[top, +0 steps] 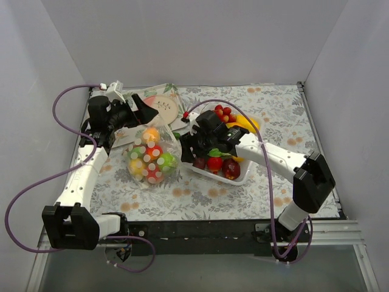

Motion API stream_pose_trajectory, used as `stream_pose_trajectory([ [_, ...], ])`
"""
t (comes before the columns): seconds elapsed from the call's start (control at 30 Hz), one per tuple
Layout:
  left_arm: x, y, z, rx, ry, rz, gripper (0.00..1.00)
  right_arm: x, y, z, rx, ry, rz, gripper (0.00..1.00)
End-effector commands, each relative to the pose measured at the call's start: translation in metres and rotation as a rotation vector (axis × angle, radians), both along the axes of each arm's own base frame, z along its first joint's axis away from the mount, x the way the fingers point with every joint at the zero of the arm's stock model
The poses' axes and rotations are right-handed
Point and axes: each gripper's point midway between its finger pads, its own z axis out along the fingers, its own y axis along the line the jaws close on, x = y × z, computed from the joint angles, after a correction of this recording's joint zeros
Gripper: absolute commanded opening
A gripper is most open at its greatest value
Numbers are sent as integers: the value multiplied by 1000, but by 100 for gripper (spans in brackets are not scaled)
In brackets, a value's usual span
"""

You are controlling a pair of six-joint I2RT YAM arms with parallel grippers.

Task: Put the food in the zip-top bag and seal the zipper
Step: Place the zipper food storage bag at the center of the board, then reset both arms

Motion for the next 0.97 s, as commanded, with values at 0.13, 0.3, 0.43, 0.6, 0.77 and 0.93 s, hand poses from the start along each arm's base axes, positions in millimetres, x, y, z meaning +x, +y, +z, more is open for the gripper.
stream_pose_trajectory([
  [0.13, -26, -61, 27, -85, -1, -91, 98, 24, -27, 82, 99, -196, -202, 90],
  [0.3, -43, -80, 24, -85, 10, -132, 98, 27, -71, 97, 127, -266, -371, 92],
  [0.43, -56, -69, 25, -77, -22, -75, 98, 30, -108, 105, 129, -339, -518, 94],
  [0.6, -72, -61, 19, -61, -50, -72, 98, 22, -128, 110, 170, -366, -571, 96],
  [0.77, -75, -60, 26, -80, -66, -68, 98, 19, -131, 102, 162, -353, -577, 95],
  [0.93, -73, -58, 33, -103, -84, -39, 98, 17, -133, 103, 165, -351, -581, 95],
])
